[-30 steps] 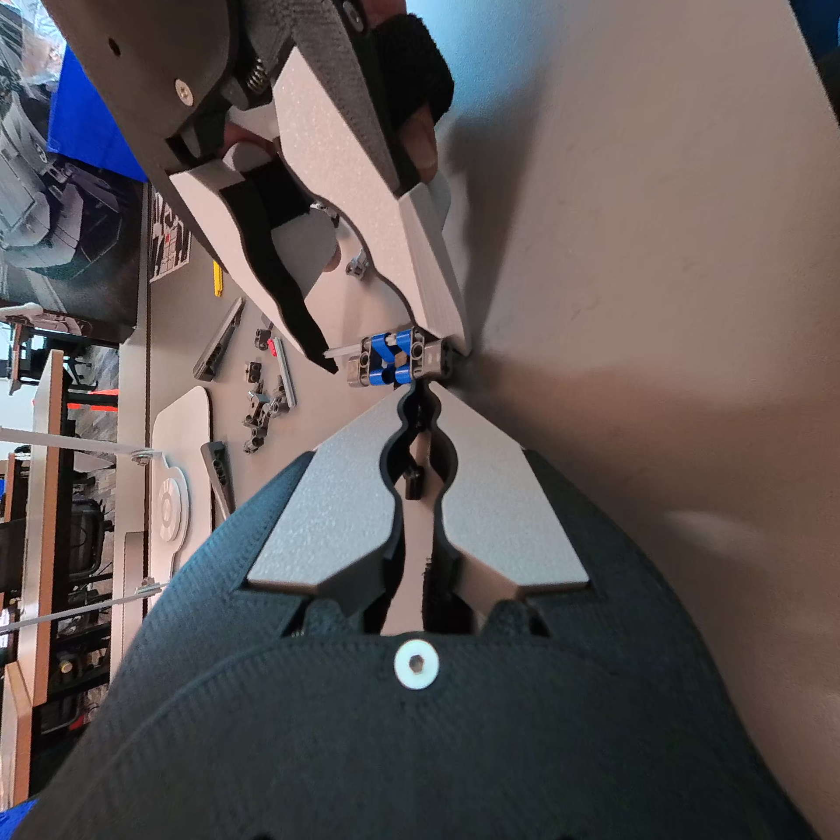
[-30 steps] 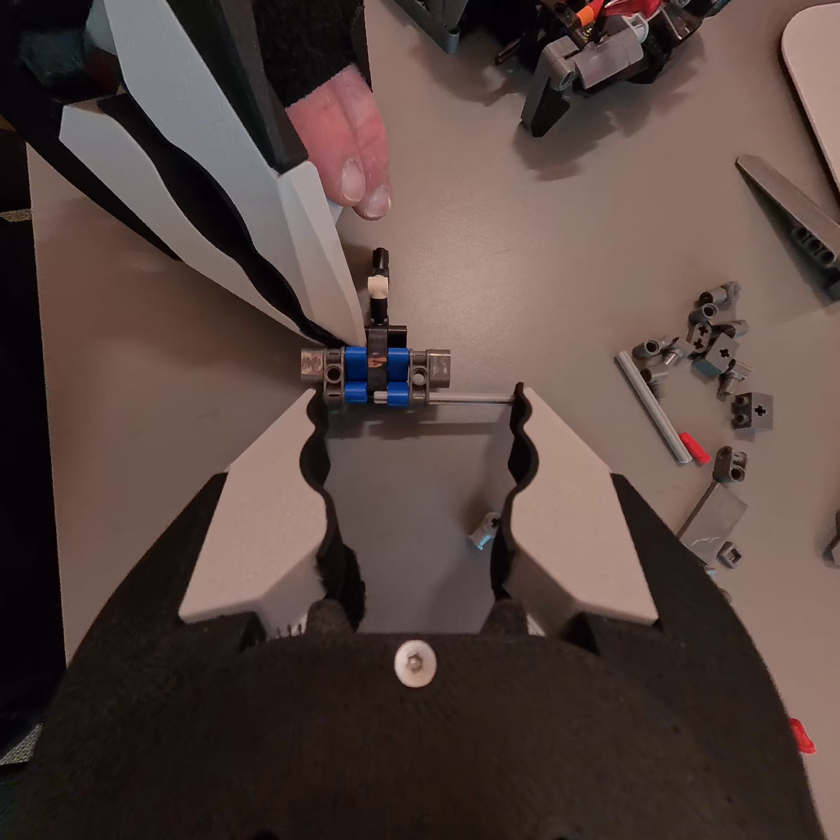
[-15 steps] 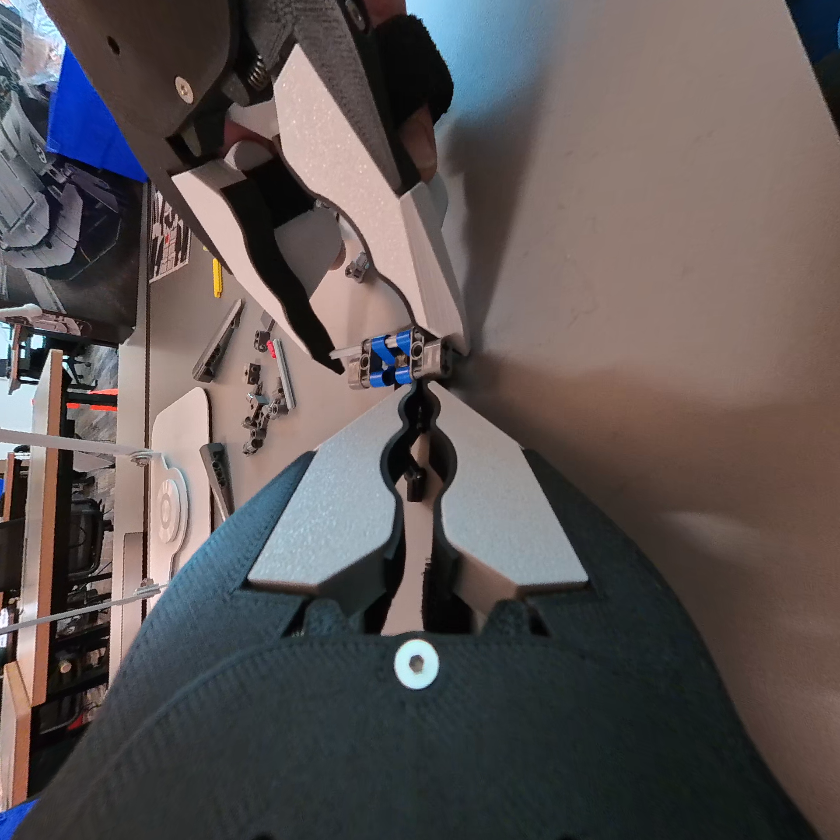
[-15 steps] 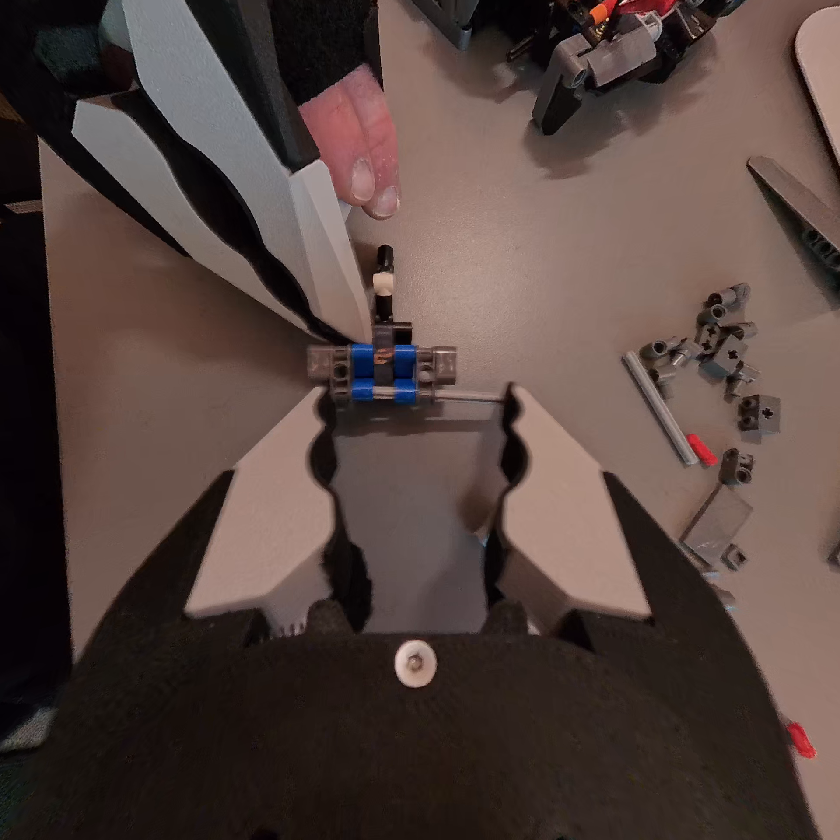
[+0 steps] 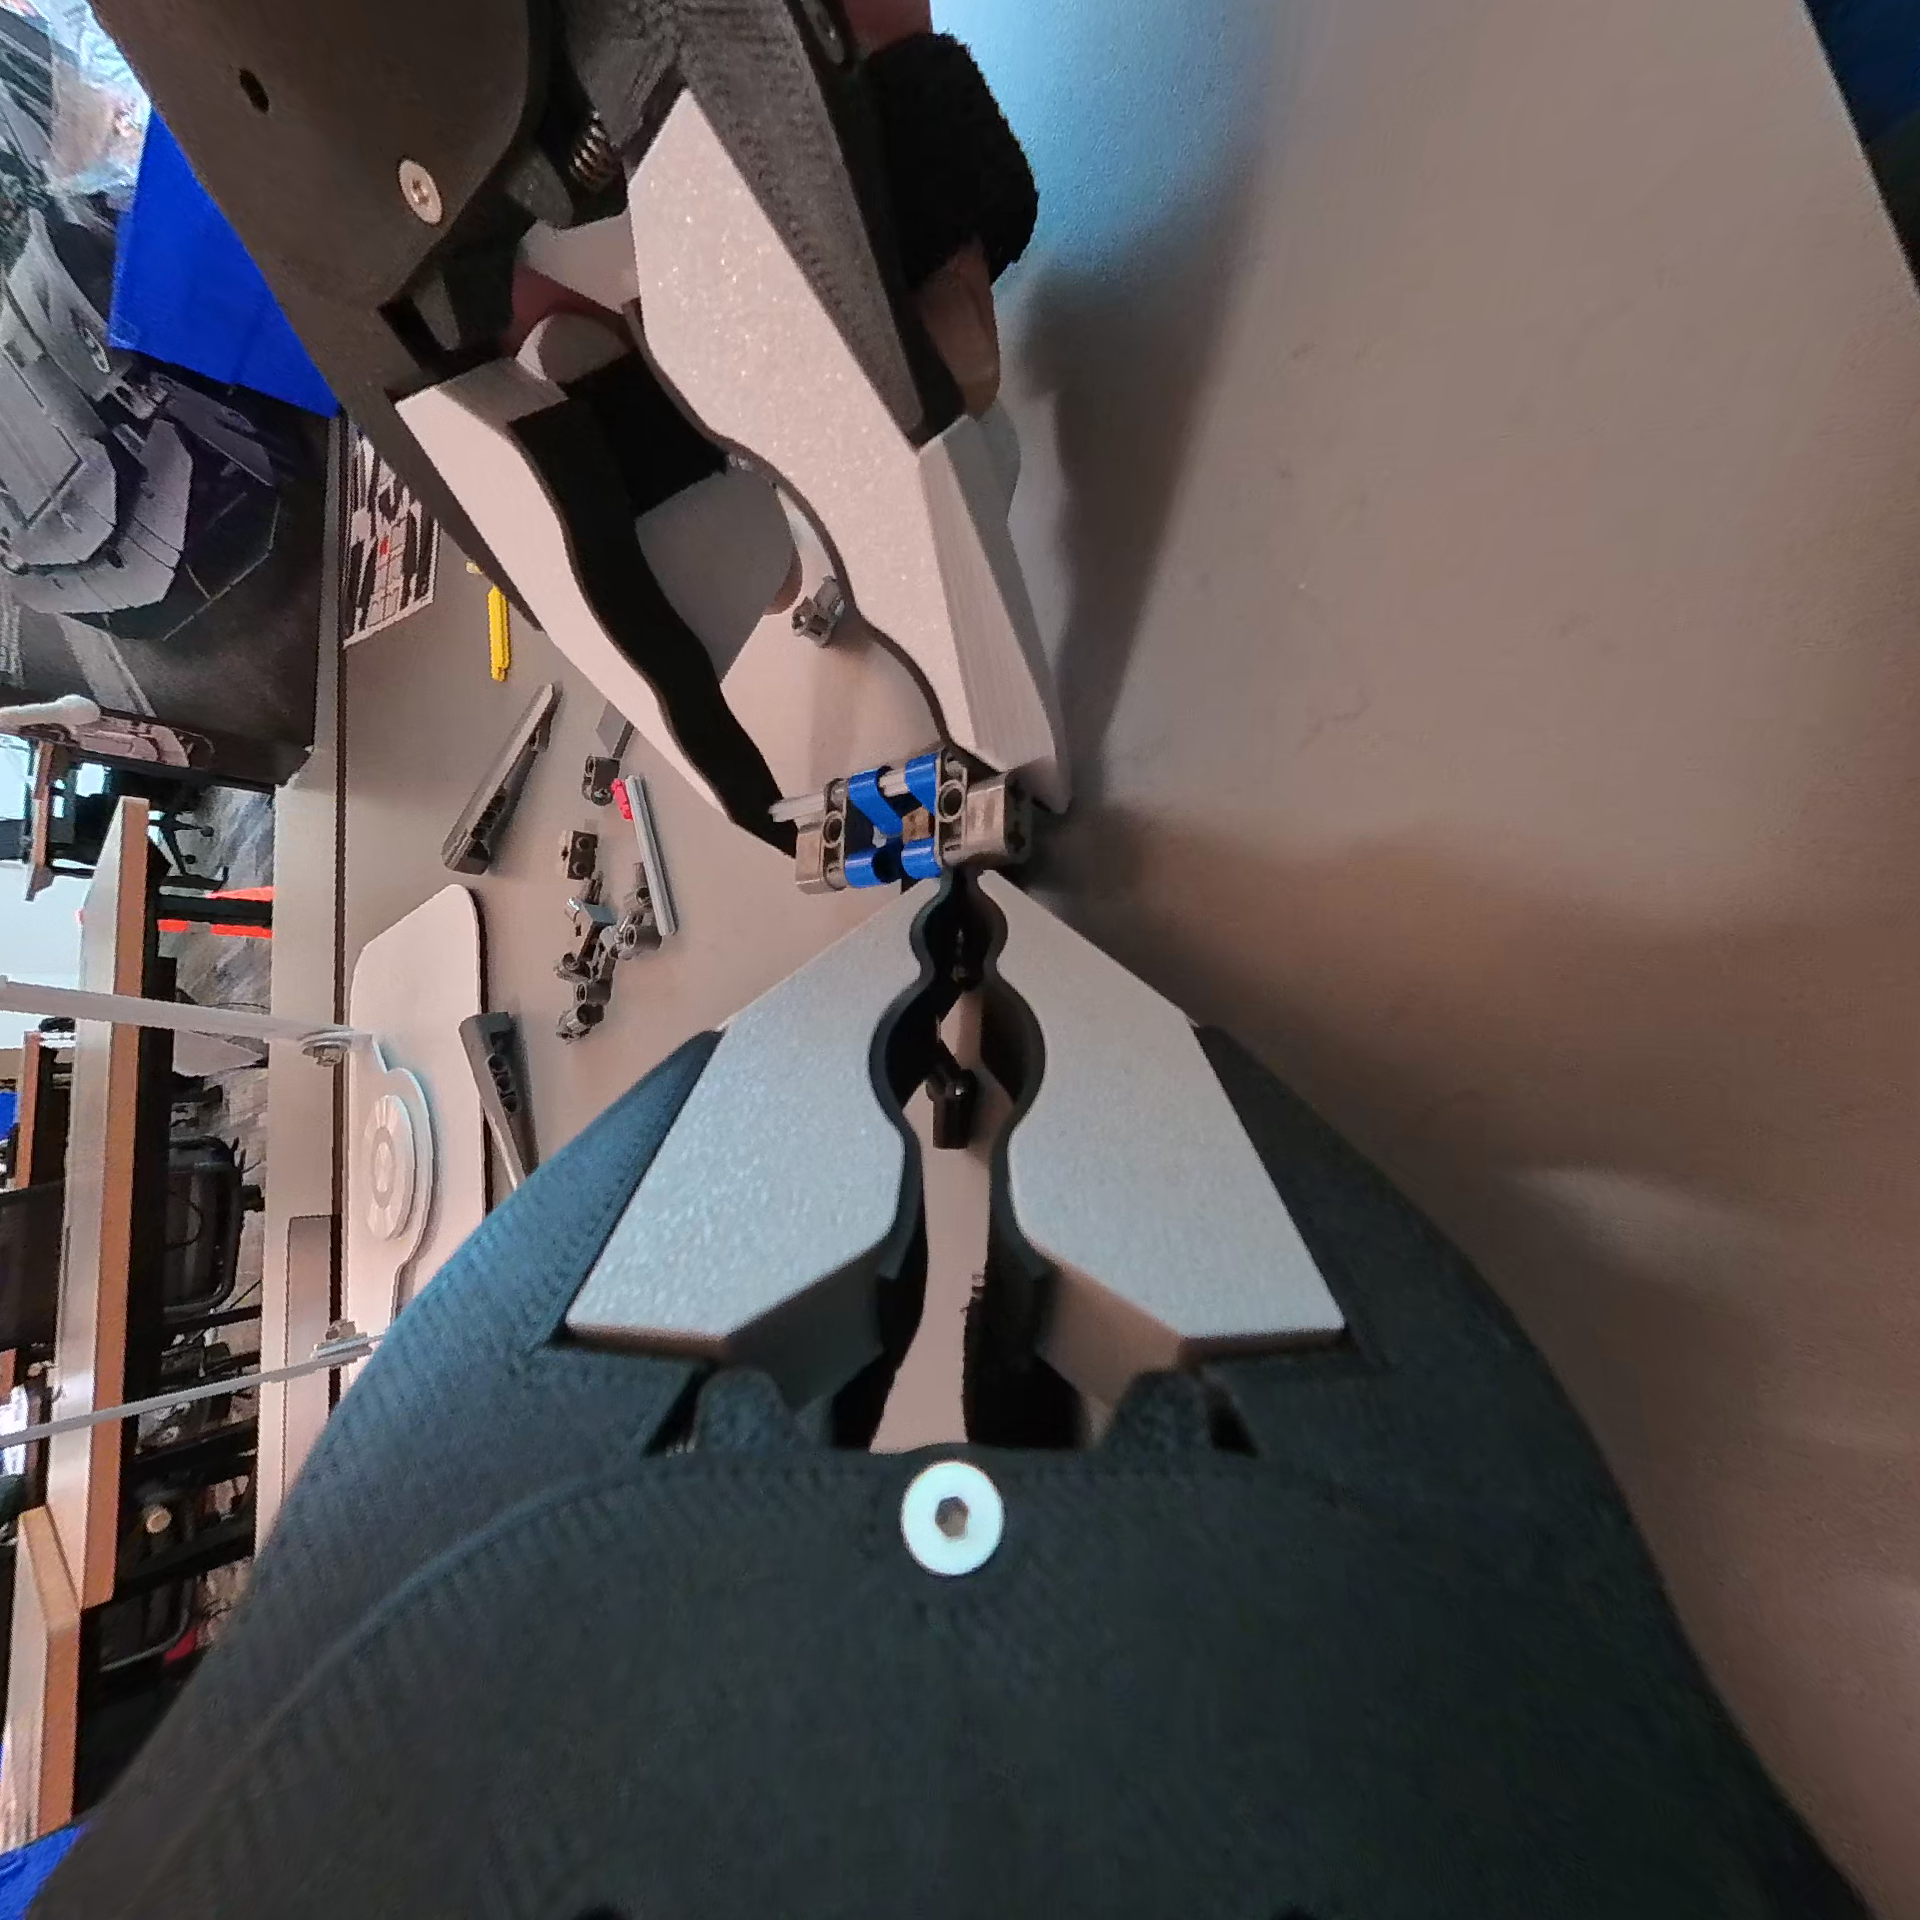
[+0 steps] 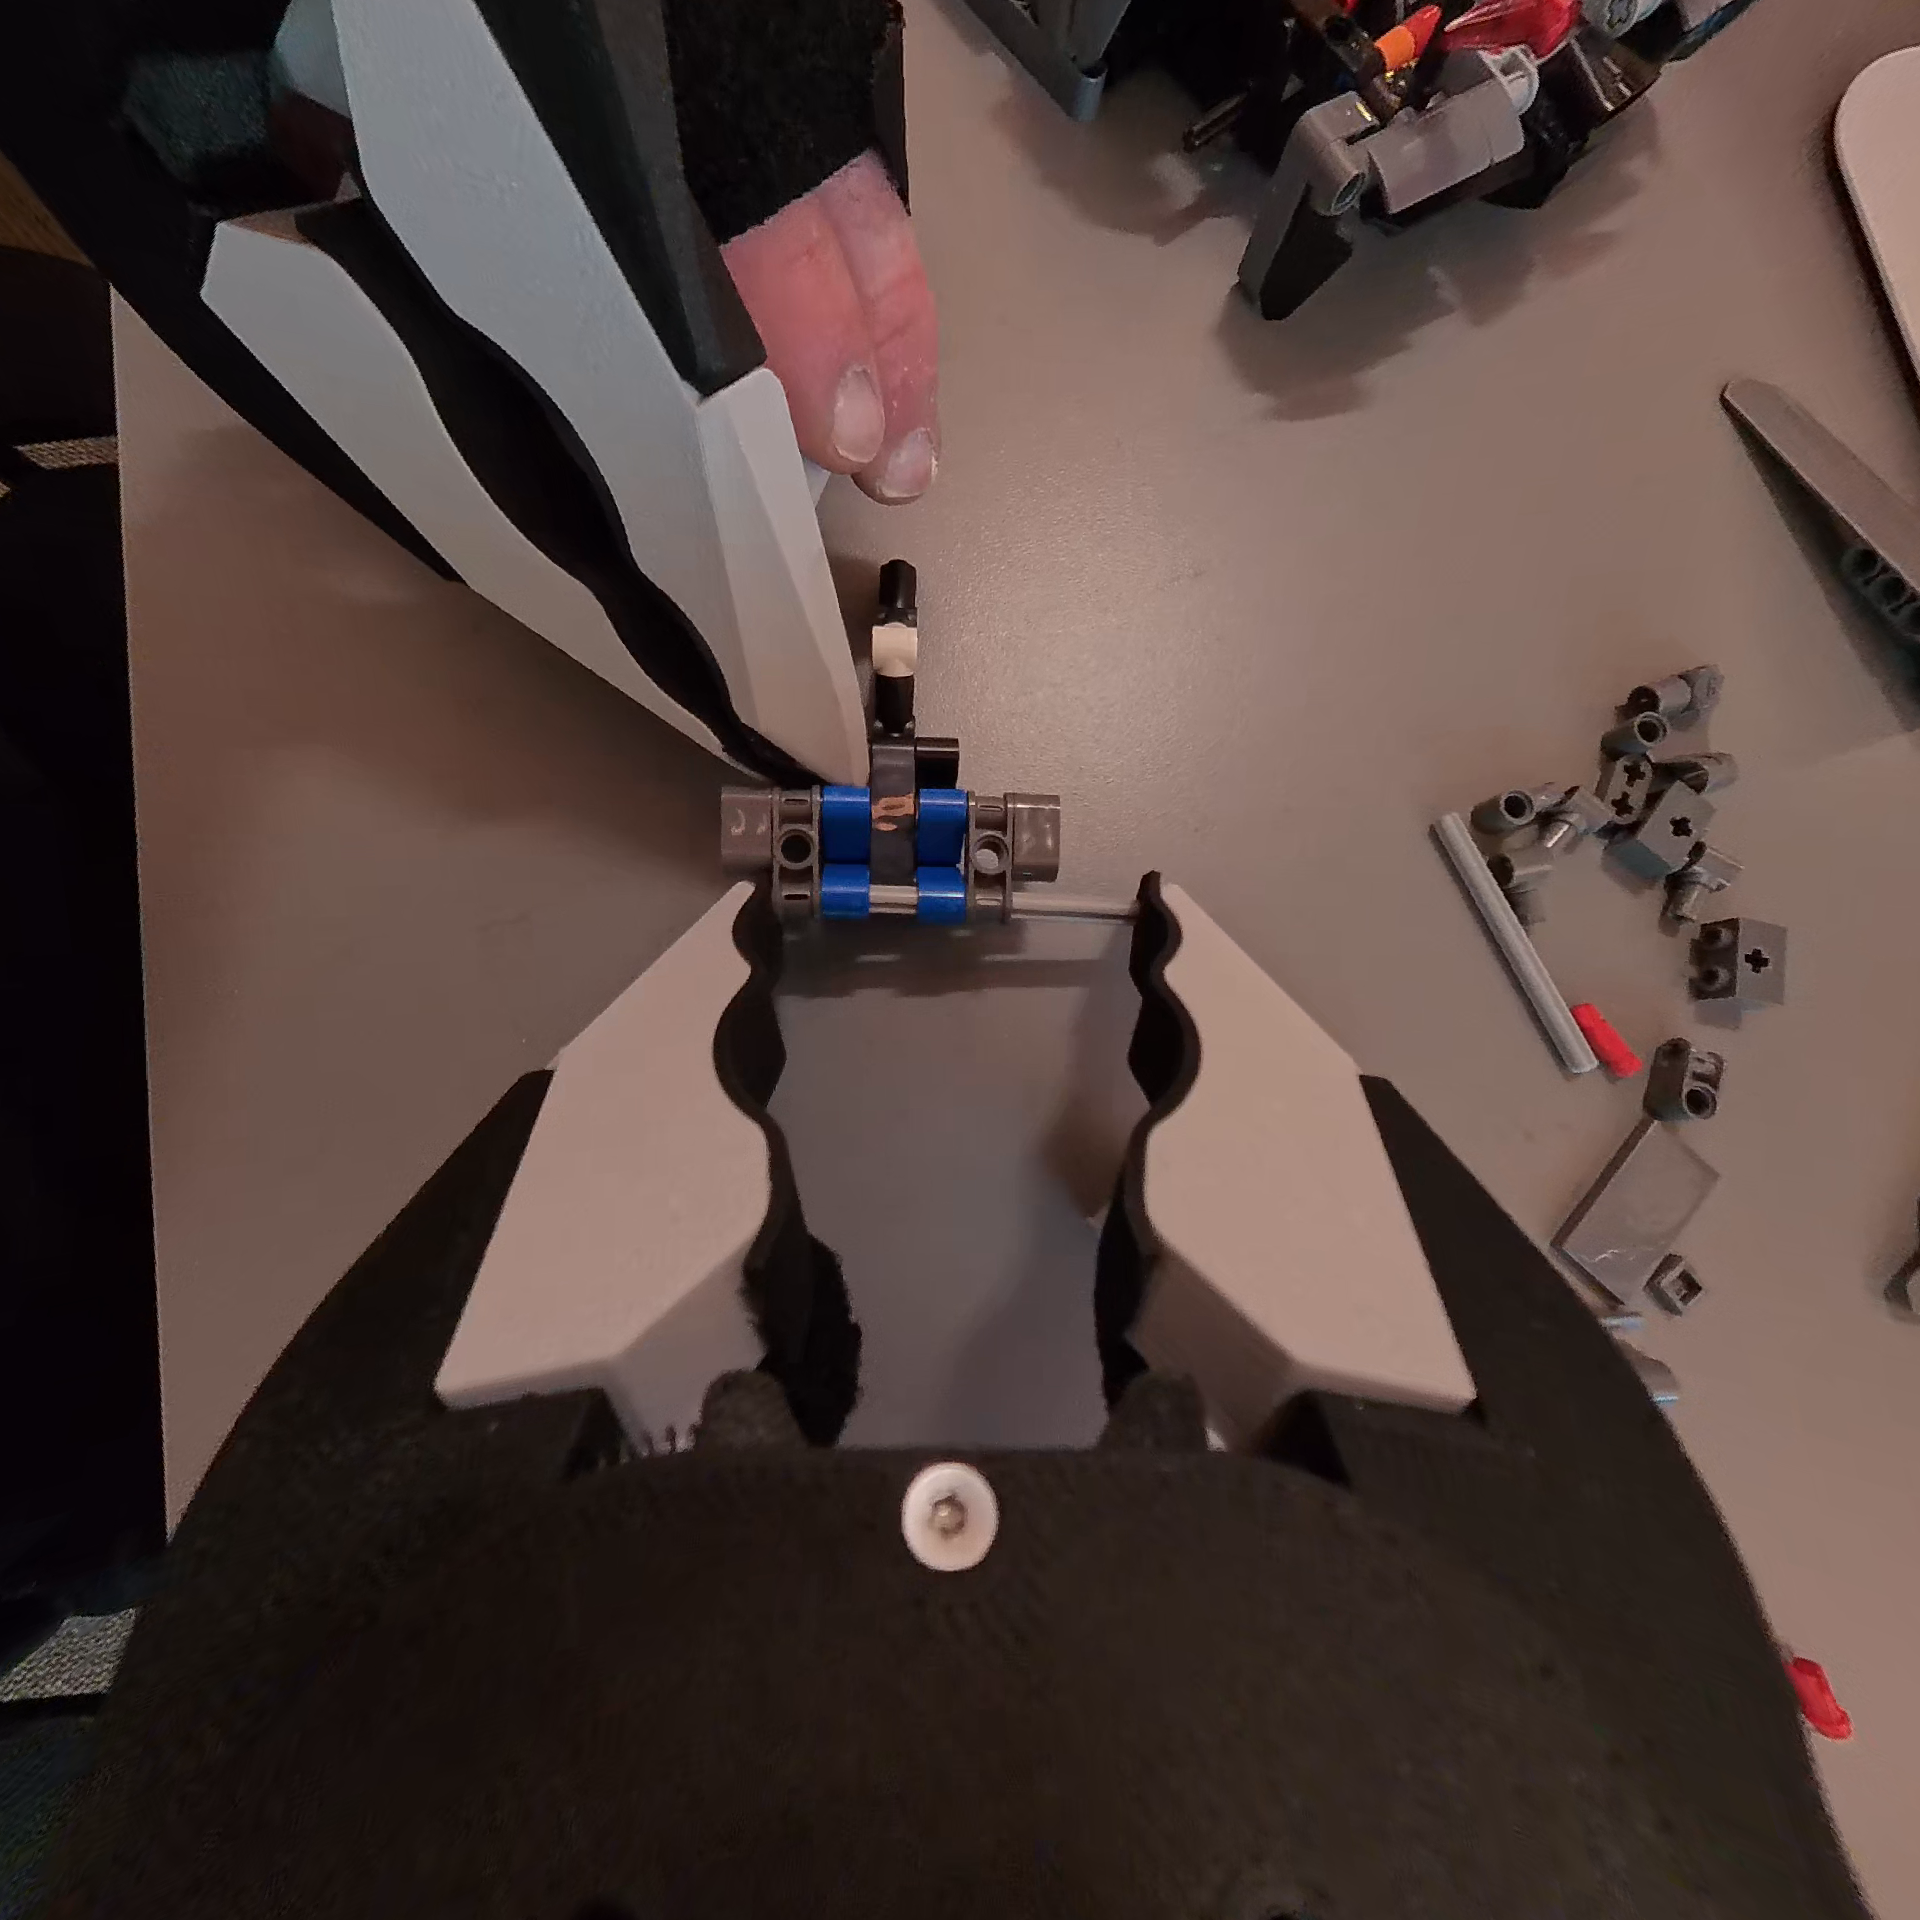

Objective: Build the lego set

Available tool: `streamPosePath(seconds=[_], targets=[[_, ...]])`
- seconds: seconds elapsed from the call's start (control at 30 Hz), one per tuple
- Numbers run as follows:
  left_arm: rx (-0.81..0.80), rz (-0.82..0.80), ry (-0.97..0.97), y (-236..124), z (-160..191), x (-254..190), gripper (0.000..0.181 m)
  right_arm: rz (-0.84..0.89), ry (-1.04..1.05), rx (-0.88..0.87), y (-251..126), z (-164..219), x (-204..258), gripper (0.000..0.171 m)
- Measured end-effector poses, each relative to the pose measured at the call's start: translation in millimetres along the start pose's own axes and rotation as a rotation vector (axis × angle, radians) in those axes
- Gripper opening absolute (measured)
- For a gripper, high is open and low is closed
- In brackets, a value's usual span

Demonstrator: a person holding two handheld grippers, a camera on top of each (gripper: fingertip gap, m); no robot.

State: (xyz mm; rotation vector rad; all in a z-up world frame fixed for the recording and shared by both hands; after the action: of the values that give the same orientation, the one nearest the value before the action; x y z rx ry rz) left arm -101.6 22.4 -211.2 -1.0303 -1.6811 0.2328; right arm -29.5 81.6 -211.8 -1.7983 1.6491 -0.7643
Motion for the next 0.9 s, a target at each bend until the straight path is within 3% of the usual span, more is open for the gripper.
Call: streamPosePath(seconds=[0.07, 0.9], targets=[[0.002, -0.004, -0.002, 0.5, 0.1, 0.3, 0.0, -0.006, -0.011, 0.0, -0.3, 0.0, 1.5, 0.059], [-0.004, -0.02, 0.004, -3.8, -0.9, 4.2, 0.0, -0.008, 0.007, -0.019, 0.2, 0.9, 1.4, 0.058]])
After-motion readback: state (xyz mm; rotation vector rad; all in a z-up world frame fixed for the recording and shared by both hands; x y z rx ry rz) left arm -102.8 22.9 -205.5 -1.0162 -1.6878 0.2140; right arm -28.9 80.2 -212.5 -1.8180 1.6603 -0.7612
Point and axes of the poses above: each gripper's, where its closed fingertips meet, y out along the fingers, z out of its underside, x = y × z across the jaws, the point moved 6 cm from there along -y, back along the fingers, and after that the axes turned 7 degrees about y, right-handed, at the moved point
